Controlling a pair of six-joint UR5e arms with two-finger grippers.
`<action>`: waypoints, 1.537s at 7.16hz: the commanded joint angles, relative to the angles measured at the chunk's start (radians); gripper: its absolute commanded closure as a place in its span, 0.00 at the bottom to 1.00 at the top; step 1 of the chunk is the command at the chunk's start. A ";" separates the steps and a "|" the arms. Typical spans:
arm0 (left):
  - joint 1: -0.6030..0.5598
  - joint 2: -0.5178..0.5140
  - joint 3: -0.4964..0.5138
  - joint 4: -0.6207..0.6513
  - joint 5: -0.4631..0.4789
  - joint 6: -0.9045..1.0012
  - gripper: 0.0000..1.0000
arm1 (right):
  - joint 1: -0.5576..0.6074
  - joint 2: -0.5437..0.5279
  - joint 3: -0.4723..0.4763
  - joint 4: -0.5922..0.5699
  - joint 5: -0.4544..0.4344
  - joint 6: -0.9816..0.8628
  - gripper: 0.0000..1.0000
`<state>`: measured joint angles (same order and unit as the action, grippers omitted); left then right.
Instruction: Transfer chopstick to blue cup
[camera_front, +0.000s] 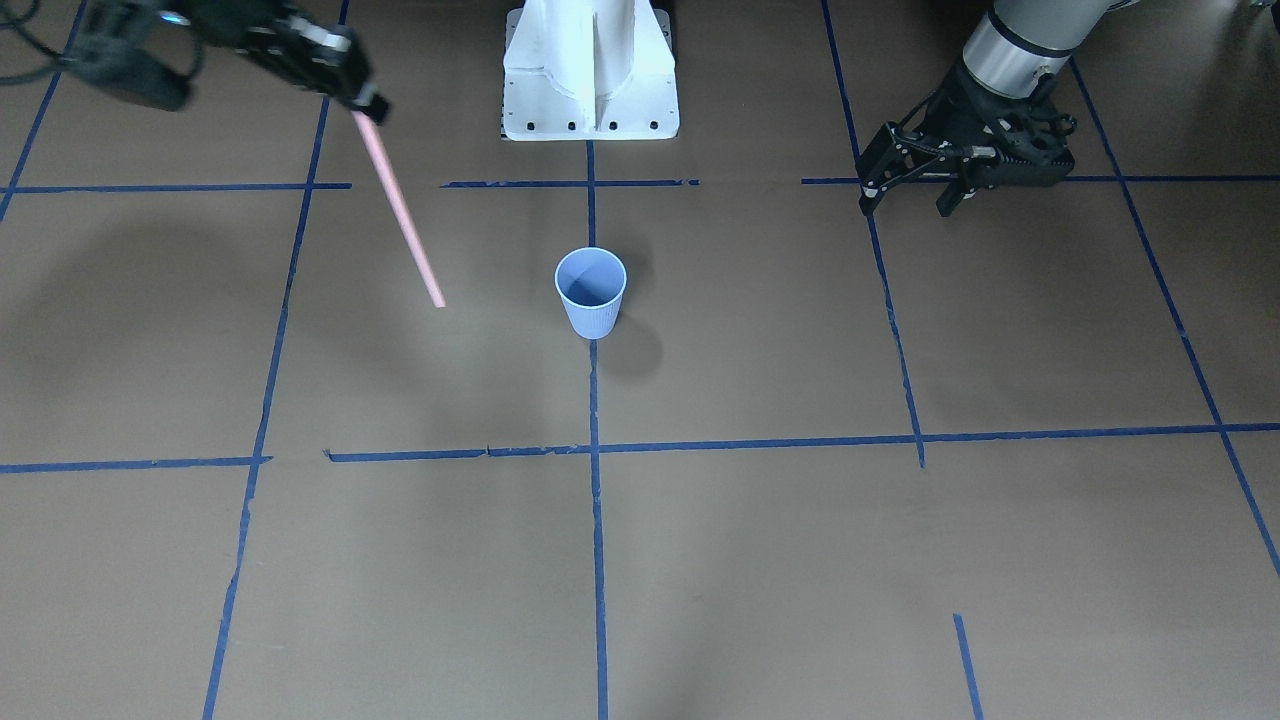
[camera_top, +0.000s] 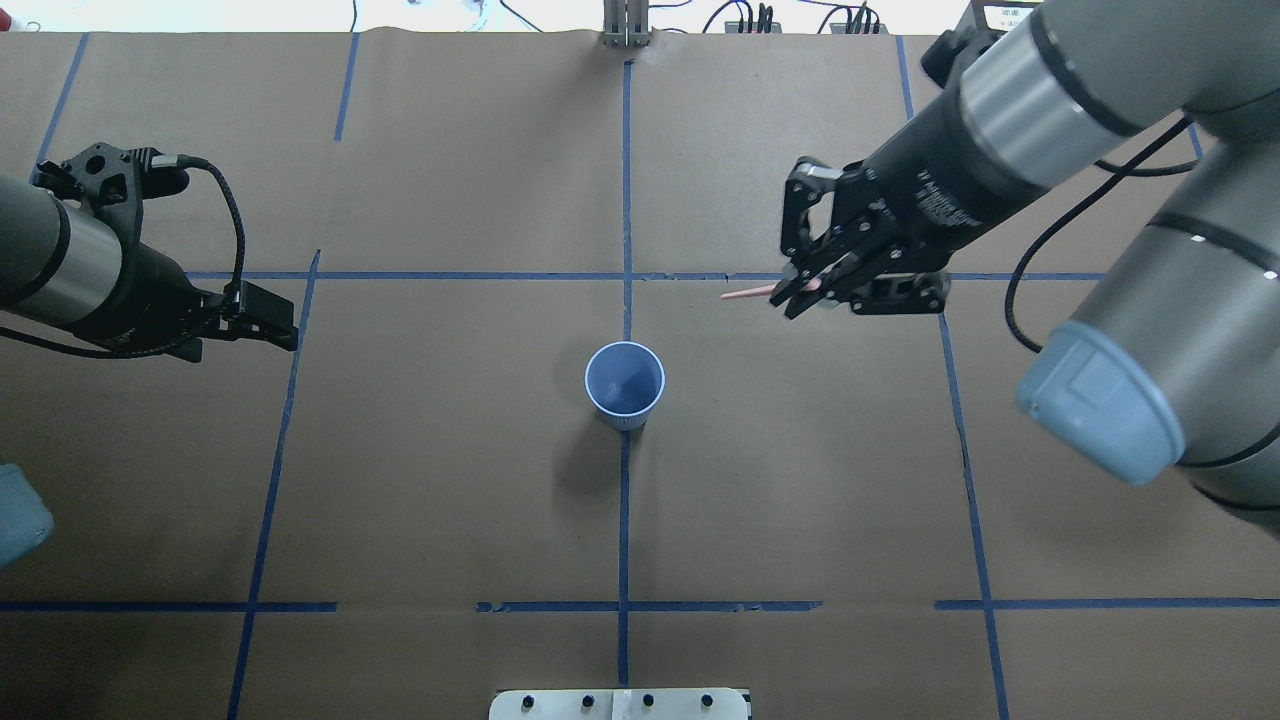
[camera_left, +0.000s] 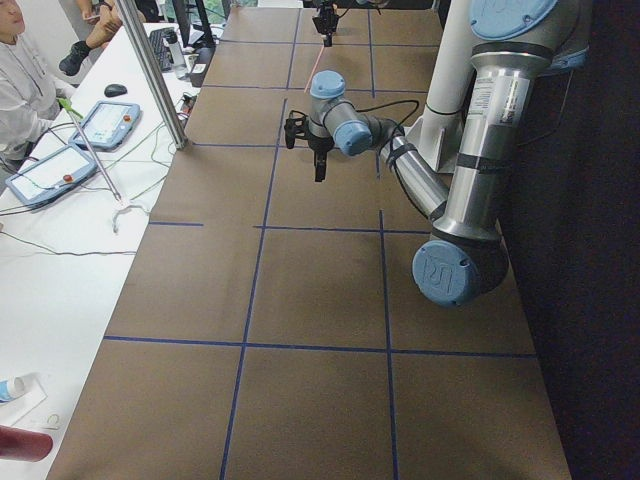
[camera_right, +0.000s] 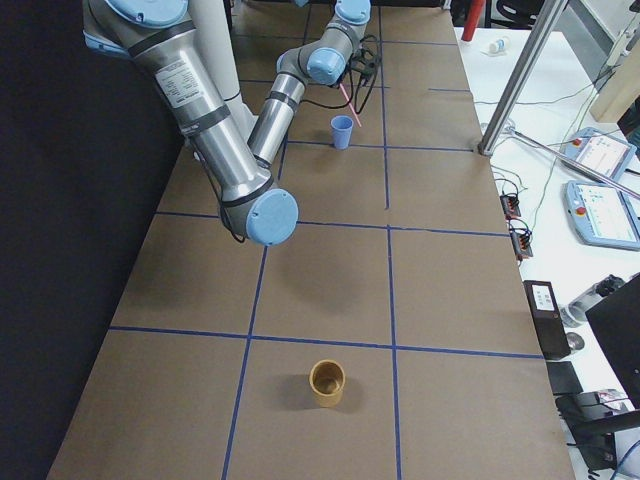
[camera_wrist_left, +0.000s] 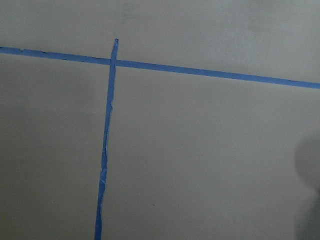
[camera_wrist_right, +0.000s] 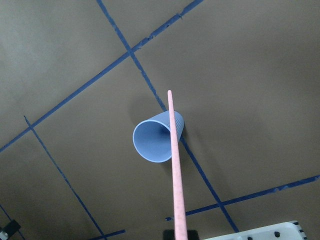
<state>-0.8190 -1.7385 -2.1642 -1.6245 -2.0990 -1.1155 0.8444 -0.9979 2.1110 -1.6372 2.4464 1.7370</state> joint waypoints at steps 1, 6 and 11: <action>0.000 0.001 0.001 0.000 -0.001 0.000 0.00 | -0.068 0.034 -0.022 0.025 -0.012 0.053 0.92; 0.003 0.001 0.006 -0.002 -0.001 -0.001 0.00 | -0.154 0.113 -0.183 0.131 -0.020 0.078 0.92; 0.003 0.001 0.004 -0.002 -0.001 -0.003 0.00 | -0.160 0.127 -0.273 0.166 -0.021 0.073 0.62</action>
<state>-0.8161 -1.7380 -2.1592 -1.6260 -2.0999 -1.1171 0.6853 -0.8733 1.8498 -1.4774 2.4253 1.8113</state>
